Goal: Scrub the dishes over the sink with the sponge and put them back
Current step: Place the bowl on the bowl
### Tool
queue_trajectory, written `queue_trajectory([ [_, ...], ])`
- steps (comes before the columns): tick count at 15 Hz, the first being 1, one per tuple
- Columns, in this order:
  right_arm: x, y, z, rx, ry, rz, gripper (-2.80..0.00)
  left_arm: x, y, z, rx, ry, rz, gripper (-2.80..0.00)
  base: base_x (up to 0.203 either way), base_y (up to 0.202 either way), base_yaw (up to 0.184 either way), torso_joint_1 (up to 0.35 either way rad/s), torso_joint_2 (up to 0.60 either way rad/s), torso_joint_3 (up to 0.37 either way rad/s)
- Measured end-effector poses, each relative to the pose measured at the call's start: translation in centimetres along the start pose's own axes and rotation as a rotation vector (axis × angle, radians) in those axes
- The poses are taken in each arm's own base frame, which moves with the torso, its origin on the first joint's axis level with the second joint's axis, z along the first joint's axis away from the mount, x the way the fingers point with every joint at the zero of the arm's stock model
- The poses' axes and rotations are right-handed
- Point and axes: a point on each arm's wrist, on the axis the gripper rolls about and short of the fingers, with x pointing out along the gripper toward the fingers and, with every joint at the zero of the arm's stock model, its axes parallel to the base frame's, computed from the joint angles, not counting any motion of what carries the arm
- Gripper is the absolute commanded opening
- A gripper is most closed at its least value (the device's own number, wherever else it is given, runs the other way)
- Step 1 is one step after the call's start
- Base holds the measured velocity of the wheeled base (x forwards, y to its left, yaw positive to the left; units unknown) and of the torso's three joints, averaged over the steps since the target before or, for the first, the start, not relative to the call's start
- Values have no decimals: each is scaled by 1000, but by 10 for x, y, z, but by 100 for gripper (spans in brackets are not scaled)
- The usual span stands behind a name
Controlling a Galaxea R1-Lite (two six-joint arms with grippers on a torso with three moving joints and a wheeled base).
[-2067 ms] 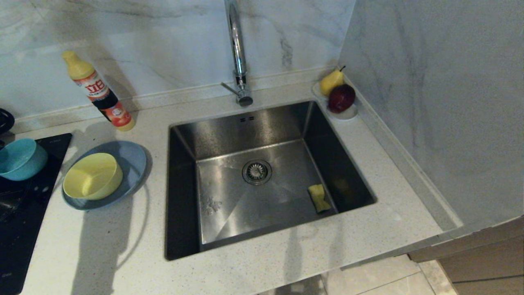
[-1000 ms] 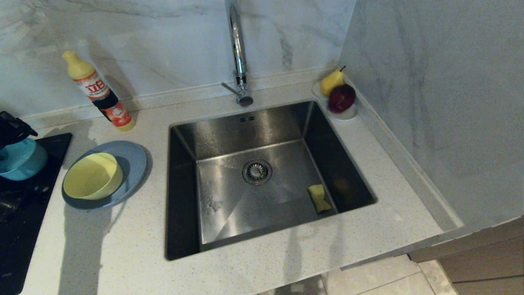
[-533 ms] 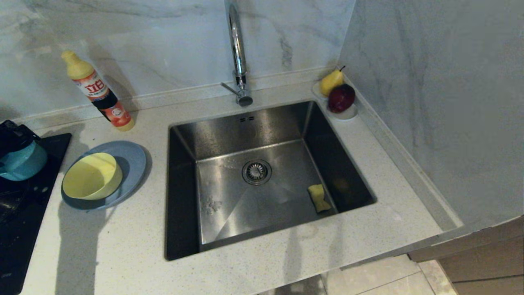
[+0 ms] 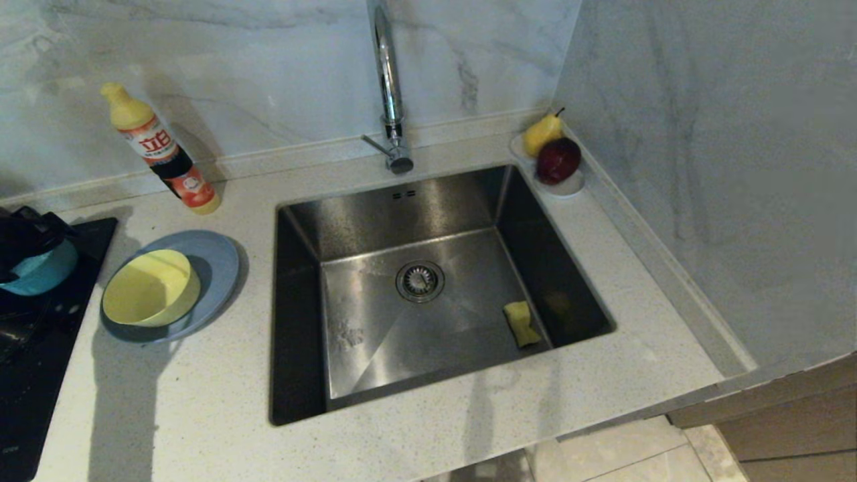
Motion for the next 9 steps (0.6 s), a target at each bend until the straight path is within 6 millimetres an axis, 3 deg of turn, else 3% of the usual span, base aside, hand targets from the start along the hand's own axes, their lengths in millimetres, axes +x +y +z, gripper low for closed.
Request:
queue_trajectory([
  [9,0,0,0,0,0,0,-280,22,5,-11,5,59,-13,0,0,0,0,0,0,0],
])
